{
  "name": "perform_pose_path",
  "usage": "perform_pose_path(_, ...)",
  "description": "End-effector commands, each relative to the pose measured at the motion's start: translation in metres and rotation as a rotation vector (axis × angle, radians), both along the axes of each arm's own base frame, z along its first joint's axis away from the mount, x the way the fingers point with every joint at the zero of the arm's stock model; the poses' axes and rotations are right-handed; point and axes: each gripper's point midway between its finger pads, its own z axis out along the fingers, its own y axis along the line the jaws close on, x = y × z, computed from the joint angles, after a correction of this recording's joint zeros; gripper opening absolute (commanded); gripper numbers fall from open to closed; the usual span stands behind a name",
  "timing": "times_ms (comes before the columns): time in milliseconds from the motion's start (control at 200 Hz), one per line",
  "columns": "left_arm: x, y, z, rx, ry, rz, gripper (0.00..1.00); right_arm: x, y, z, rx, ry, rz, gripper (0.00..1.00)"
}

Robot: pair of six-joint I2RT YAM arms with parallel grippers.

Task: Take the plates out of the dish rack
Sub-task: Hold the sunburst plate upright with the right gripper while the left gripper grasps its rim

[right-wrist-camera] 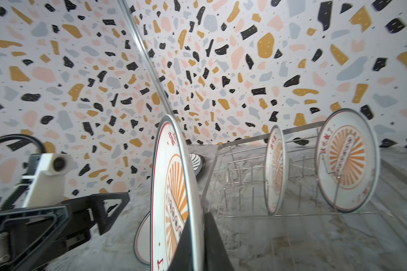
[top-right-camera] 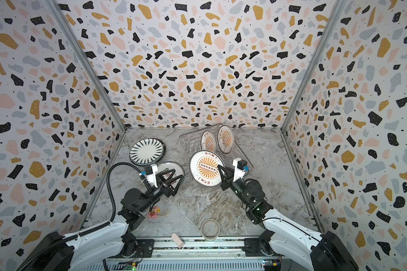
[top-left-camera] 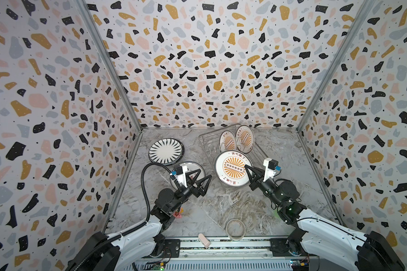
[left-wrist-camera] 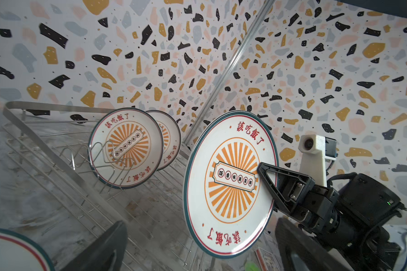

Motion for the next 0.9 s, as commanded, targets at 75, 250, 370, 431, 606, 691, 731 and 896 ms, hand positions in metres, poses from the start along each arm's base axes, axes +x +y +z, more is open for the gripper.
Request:
perform_pose_path(75,-0.001,-0.009,0.013,0.032,-0.068,0.003,0.99,-0.035,0.002,0.049,0.217,-0.146,0.18,0.06)
perform_pose_path(250,-0.013,-0.018,0.017,0.005,-0.103,-0.075,0.83,-0.043,0.012,0.048,0.231,-0.153,0.264,0.05)
perform_pose_path(370,-0.017,-0.019,0.02,0.0,-0.121,-0.085,0.68,-0.049,0.016,0.051,0.261,-0.174,0.314,0.05)
perform_pose_path(431,-0.018,-0.018,0.02,-0.003,-0.124,-0.084,0.61,-0.048,0.019,0.049,0.263,-0.167,0.327,0.05)
perform_pose_path(606,-0.023,-0.021,0.018,-0.004,-0.117,-0.113,0.49,-0.04,0.025,0.042,0.255,-0.143,0.332,0.05)
perform_pose_path(691,-0.025,-0.022,0.018,-0.011,-0.11,-0.125,0.41,-0.038,0.028,0.04,0.252,-0.136,0.334,0.05)
perform_pose_path(731,-0.027,-0.023,0.019,-0.015,-0.114,-0.138,0.4,-0.037,0.029,0.04,0.25,-0.134,0.334,0.05)
perform_pose_path(896,-0.028,-0.023,0.018,-0.03,-0.088,-0.147,0.26,-0.028,0.031,0.033,0.246,-0.109,0.311,0.05)
